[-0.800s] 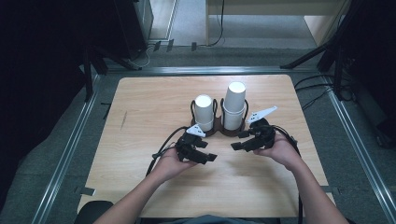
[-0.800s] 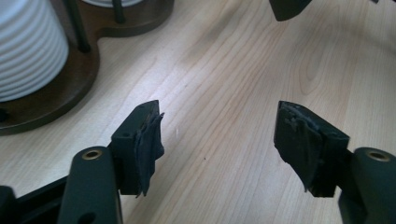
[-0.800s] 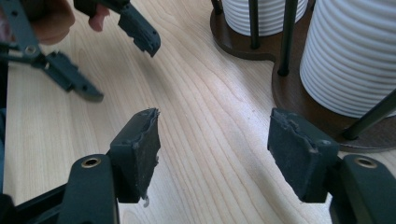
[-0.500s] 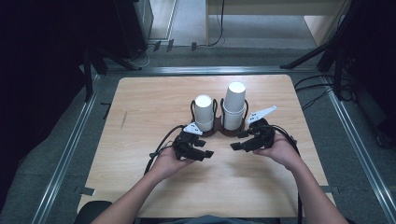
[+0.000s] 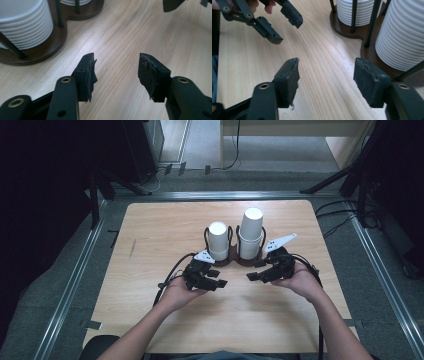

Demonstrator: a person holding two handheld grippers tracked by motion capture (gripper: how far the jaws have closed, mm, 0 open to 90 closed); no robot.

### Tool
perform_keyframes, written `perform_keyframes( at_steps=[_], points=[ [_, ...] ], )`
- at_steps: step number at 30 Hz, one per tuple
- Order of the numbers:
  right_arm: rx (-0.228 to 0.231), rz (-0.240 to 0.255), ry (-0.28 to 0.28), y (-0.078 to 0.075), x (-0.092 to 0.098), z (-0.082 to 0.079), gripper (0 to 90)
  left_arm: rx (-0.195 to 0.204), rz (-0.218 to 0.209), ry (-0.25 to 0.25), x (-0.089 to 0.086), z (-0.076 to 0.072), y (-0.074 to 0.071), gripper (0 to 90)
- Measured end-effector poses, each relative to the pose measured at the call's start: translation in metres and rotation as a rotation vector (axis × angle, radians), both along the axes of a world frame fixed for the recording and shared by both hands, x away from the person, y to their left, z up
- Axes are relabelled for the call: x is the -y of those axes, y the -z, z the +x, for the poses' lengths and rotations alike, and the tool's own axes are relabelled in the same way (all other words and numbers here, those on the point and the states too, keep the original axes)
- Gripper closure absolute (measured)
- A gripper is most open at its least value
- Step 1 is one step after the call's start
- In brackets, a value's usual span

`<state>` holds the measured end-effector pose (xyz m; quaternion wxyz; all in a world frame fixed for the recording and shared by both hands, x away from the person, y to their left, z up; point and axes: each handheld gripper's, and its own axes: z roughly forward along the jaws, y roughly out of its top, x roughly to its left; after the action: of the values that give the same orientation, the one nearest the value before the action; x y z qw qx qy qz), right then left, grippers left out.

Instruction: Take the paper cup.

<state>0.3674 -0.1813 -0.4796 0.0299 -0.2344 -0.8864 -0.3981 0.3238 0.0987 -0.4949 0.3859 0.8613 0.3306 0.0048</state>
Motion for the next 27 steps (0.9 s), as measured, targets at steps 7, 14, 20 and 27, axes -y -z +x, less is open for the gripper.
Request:
perform_keyframes(
  at_steps=[7,14,20,27],
  points=[
    [0.003,-0.005,0.008,-0.006,0.003,-0.002,37.6,0.024,0.013,-0.002,-0.002,0.001,-0.003,51.2],
    [0.02,-0.018,0.03,-0.011,0.007,-0.003,37.6,0.026,0.021,0.004,0.002,0.001,-0.005,52.4],
    [0.042,-0.013,0.044,-0.021,0.008,-0.006,37.6,0.048,0.012,0.005,0.004,0.002,-0.011,52.5],
    [0.068,-0.007,0.035,-0.034,0.009,-0.008,40.5,0.074,-0.004,0.0,0.01,0.005,-0.021,56.1]
  ],
)
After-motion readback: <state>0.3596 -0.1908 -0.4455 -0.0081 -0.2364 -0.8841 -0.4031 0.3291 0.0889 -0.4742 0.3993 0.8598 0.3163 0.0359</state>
